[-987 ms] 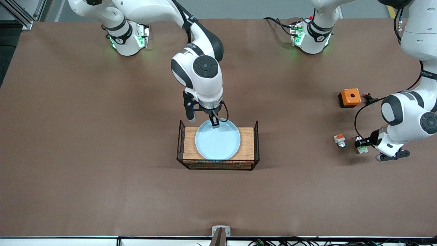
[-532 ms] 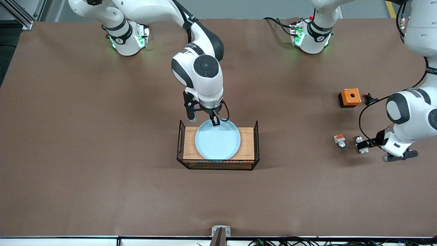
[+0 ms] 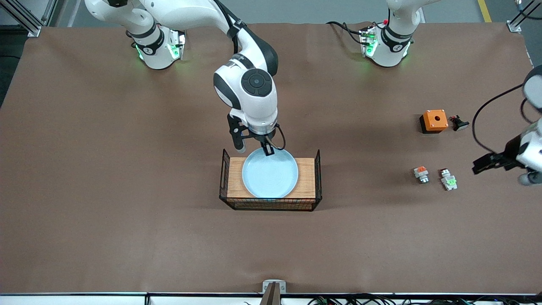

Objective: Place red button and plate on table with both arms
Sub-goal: 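Grip the plate rim with the right gripper while the left gripper withdraws, then lift the blue plate with the right gripper and carry it off the tray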

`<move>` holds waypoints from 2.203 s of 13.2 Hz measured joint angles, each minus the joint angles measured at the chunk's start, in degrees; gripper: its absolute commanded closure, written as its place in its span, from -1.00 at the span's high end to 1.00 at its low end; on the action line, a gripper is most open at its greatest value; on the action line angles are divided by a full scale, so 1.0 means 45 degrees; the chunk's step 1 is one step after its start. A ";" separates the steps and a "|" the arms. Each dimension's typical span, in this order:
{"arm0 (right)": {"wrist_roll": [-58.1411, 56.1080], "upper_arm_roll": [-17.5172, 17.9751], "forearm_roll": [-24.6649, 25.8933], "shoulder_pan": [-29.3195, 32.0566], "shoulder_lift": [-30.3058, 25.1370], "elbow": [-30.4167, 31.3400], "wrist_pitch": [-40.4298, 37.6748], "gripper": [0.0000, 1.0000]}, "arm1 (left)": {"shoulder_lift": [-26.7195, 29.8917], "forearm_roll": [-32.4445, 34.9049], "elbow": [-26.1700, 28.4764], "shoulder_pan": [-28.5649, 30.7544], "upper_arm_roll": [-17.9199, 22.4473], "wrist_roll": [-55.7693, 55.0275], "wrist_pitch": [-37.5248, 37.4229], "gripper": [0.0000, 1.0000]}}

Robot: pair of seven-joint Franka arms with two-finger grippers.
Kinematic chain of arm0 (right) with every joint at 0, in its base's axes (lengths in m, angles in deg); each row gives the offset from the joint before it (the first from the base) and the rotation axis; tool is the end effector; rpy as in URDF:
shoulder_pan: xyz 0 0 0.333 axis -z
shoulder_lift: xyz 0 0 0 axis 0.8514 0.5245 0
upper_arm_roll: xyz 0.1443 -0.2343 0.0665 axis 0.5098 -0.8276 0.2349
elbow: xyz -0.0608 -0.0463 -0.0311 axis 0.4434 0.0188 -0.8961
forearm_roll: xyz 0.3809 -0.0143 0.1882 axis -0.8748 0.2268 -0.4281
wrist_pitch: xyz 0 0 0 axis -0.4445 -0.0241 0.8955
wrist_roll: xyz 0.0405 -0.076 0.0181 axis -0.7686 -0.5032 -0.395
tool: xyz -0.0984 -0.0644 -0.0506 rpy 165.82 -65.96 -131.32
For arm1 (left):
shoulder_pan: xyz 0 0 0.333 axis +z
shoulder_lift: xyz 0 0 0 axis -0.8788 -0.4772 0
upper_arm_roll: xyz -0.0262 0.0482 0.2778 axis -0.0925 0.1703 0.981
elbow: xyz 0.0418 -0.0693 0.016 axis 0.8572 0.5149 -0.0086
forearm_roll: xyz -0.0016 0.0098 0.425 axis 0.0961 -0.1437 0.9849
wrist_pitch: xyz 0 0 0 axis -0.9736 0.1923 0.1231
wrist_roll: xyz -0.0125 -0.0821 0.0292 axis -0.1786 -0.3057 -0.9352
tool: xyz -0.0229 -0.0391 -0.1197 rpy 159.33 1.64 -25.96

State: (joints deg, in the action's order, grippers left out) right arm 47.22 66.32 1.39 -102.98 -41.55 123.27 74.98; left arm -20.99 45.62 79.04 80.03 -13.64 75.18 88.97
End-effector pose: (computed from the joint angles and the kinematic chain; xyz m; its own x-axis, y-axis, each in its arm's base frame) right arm 0.5317 0.5090 0.2906 0.2808 -0.9598 -0.0012 -0.9582 -0.2802 -0.0573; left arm 0.6429 0.0926 0.4162 0.9903 0.0964 0.1002 0.0987 -0.9949 -0.0191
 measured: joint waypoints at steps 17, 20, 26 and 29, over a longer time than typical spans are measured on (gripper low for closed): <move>-0.0524 0.0190 0.0009 -0.0179 -0.0036 -0.1135 -0.1219 -0.98 | 0.2544 -0.0815 -0.3024 -0.2815 0.1107 -0.0340 -0.7481 0.99; -0.0523 0.0240 0.0005 -0.0538 -0.0270 -0.1928 -0.2686 -0.98 | 0.2763 -0.0834 -0.2714 -0.3126 0.1108 -0.1464 -0.7479 0.99; -0.1412 0.0178 -0.0235 -0.0584 -0.1789 -0.2392 -0.5606 -0.99 | 0.2791 -0.0834 -0.2611 -0.3213 0.1124 -0.1655 -0.7470 0.99; -0.3431 0.0065 -0.0287 -0.0214 -0.2722 -0.2414 -0.7228 -1.00 | 0.2801 -0.0834 -0.2601 -0.3213 0.1130 -0.1655 -0.7470 0.99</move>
State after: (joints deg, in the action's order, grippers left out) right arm 31.78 66.61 0.10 -103.94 -53.80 112.41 42.45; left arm -8.39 41.87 67.34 65.57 -8.55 67.73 55.35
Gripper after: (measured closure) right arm 0.974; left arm 0.004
